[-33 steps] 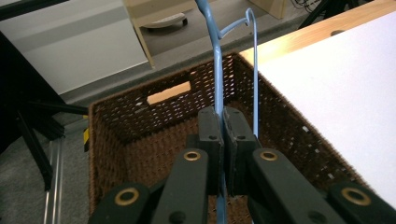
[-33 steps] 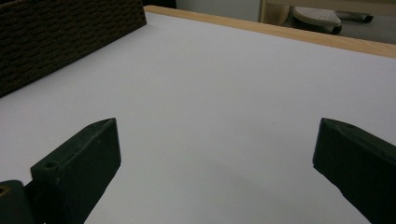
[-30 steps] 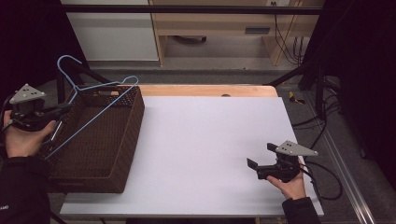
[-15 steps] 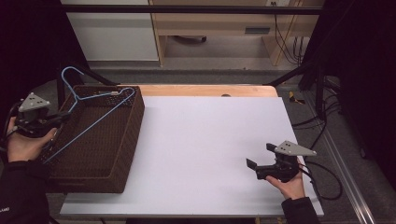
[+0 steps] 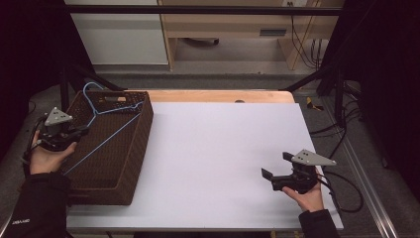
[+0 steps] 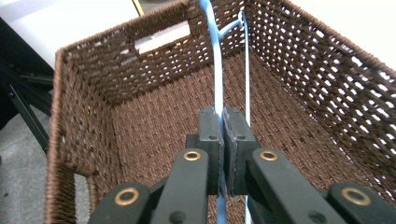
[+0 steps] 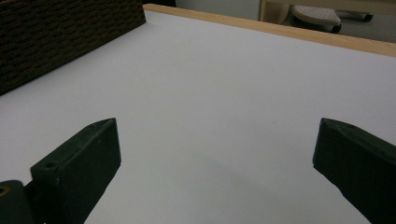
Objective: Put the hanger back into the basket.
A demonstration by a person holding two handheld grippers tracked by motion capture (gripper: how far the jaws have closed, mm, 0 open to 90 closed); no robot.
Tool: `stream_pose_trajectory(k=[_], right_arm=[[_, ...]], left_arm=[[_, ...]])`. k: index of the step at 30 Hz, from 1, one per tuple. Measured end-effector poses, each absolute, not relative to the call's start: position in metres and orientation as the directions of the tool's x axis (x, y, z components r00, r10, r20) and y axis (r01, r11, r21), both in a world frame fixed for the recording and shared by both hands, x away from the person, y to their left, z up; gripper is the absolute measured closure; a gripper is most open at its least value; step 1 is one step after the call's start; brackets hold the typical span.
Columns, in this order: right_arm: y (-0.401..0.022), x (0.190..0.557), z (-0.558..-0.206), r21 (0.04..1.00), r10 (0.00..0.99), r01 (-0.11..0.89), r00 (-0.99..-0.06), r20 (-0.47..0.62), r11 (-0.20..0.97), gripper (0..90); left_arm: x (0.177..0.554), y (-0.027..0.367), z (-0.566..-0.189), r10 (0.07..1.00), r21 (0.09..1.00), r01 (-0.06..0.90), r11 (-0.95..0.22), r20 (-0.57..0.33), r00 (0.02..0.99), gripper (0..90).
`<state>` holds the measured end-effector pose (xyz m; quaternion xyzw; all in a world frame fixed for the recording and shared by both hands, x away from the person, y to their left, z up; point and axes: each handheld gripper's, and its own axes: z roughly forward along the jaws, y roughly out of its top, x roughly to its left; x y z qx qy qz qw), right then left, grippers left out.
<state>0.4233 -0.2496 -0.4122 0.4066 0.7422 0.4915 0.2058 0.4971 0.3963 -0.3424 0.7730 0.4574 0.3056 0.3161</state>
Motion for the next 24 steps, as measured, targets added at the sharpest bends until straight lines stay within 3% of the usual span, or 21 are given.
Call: stream_pose_trajectory(k=[16,24], right_arm=[[-0.25,0.423,-0.412,0.899,0.806,0.398,-0.585,0.093,0.186,1.5],[-0.251,0.422,-0.411,0.899,0.807,0.399,-0.583,0.098,0.18,1.5]], left_arm=[[0.504,0.401,-0.371,0.909,0.64,0.656,-0.4,0.182,0.376,84.0],[0.483,0.405,-0.353,0.921,0.743,0.582,-0.332,0.122,0.37,70.1]])
